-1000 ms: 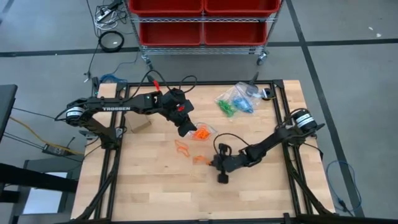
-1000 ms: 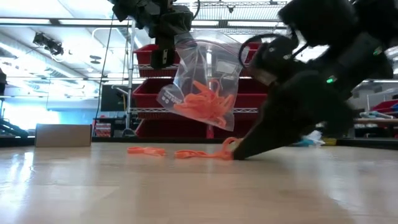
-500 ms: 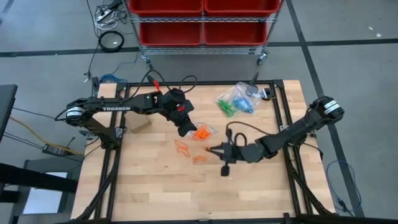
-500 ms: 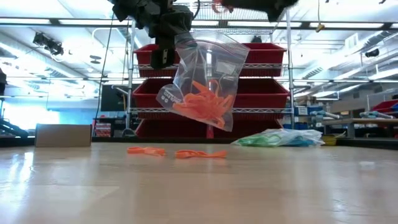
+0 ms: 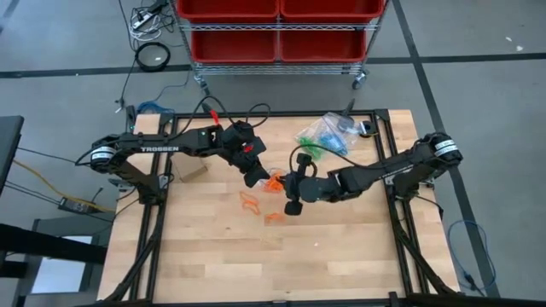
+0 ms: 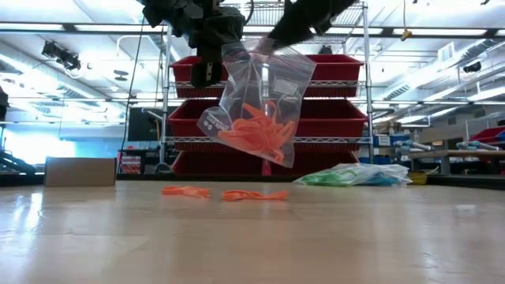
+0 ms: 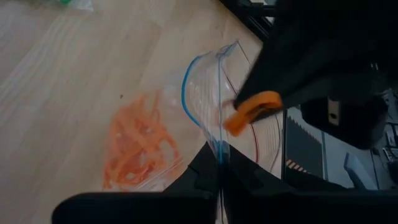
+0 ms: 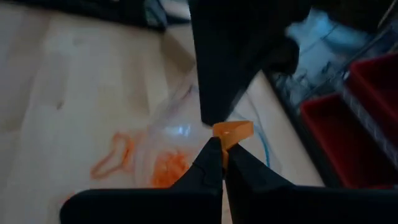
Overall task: Sort rubber bands
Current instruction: Put the orange rubber band into the transparent zip bag
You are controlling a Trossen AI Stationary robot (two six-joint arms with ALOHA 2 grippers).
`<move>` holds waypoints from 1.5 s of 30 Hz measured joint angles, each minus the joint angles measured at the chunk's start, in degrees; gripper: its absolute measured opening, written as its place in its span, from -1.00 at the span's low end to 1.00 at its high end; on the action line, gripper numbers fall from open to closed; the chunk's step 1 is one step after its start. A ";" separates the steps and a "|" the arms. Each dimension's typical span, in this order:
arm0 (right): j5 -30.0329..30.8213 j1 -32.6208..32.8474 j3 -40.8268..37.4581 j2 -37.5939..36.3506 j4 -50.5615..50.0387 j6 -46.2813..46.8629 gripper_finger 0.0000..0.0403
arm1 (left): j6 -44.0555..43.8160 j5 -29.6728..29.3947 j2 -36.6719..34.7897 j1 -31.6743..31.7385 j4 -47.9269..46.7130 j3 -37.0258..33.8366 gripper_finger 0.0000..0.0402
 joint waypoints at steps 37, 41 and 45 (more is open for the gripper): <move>0.72 16.58 -5.02 2.39 -6.27 19.46 -0.34 | -0.07 -0.01 0.00 0.00 1.08 0.00 -0.92; 0.58 15.58 -9.85 8.28 2.73 21.07 -0.34 | -0.04 -0.02 0.00 0.00 3.30 0.00 -0.92; -2.50 12.37 -12.84 13.64 11.73 22.61 -0.34 | -0.07 -0.02 0.00 0.00 6.29 0.00 -0.92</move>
